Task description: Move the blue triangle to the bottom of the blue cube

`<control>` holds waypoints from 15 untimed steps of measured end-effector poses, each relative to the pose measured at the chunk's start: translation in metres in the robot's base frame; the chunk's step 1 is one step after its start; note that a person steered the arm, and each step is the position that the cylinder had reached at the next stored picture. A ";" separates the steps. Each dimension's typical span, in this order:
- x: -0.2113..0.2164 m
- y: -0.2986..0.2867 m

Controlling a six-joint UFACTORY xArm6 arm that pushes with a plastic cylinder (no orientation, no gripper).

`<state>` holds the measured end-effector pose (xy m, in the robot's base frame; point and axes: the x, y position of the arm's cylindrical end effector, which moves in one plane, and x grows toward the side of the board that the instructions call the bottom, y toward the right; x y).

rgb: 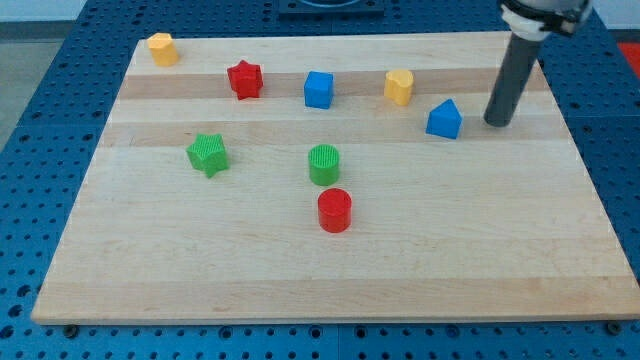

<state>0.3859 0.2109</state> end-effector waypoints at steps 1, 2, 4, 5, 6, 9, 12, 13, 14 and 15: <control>0.023 -0.001; 0.026 -0.021; 0.025 -0.029; 0.012 -0.029; 0.005 -0.030; 0.002 -0.036; -0.012 -0.097; -0.012 -0.120; -0.012 -0.146; -0.010 -0.155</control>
<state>0.3763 0.0555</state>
